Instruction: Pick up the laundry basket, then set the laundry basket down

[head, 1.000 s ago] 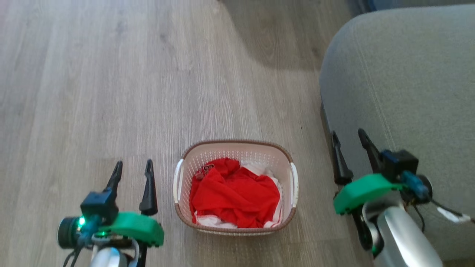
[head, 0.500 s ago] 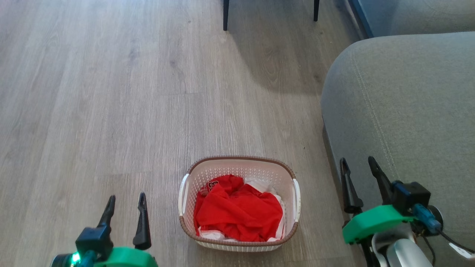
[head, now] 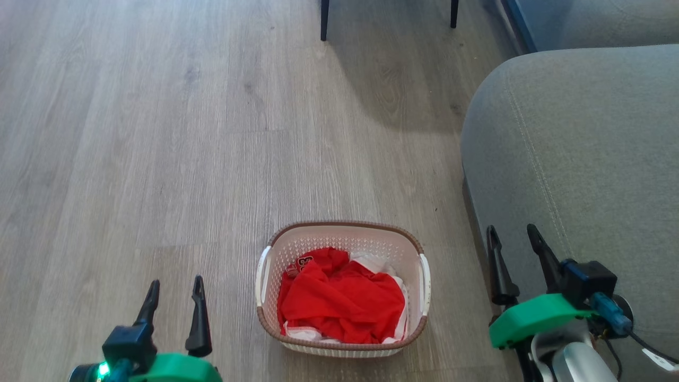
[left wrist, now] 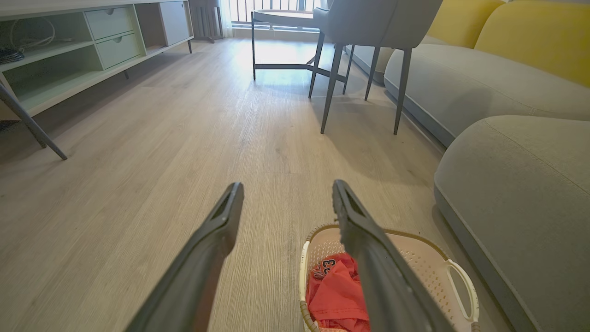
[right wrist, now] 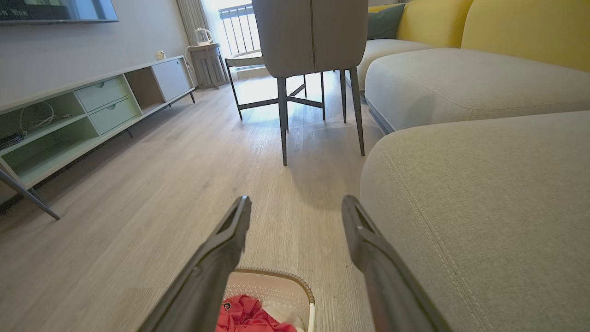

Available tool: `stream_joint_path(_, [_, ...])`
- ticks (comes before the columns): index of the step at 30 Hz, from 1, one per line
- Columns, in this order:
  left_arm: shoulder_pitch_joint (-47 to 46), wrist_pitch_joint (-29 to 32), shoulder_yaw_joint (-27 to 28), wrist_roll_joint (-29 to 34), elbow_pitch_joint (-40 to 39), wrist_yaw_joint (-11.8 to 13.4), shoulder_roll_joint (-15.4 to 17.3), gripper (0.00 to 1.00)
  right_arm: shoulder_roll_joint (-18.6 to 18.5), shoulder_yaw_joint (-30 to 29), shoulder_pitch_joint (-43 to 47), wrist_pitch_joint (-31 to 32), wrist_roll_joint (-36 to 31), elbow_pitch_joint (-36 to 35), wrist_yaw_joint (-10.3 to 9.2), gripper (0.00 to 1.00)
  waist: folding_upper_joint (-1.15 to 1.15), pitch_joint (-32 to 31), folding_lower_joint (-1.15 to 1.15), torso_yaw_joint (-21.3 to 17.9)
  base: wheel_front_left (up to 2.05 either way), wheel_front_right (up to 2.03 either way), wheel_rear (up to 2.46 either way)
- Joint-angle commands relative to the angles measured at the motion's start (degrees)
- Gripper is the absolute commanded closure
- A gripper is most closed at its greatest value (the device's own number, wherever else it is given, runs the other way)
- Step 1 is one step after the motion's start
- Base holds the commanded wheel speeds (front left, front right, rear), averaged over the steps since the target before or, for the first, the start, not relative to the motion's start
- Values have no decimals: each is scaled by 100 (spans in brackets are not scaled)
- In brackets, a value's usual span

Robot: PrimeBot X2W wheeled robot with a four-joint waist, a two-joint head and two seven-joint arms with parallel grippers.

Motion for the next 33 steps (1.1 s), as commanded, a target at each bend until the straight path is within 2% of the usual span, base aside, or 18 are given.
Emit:
stream_joint_path(1, [-183,-54,252,67,-188,-26,-36,0,-18,113,-120,-60,-72,-217,-10,0,0,15,1,-1,0,0,0])
stream_joint_path(2, [-1,2,9,12,24,3,-12,100,3,-1,0,1,4,12,0,100,0,15,1,-1,0,0,0])
stream_joint_path(7, [40,32,-50,-23,373,2,-34,100,28,12,104,23,38,347,0,100,0,15,1,-2,0,0,0])
stream_joint_path(33, [-300,437,194,-1760,468,-206,-26,100,-70,-171,-8,358,1741,342,-2,100,0,4,1,-12,0,0,0])
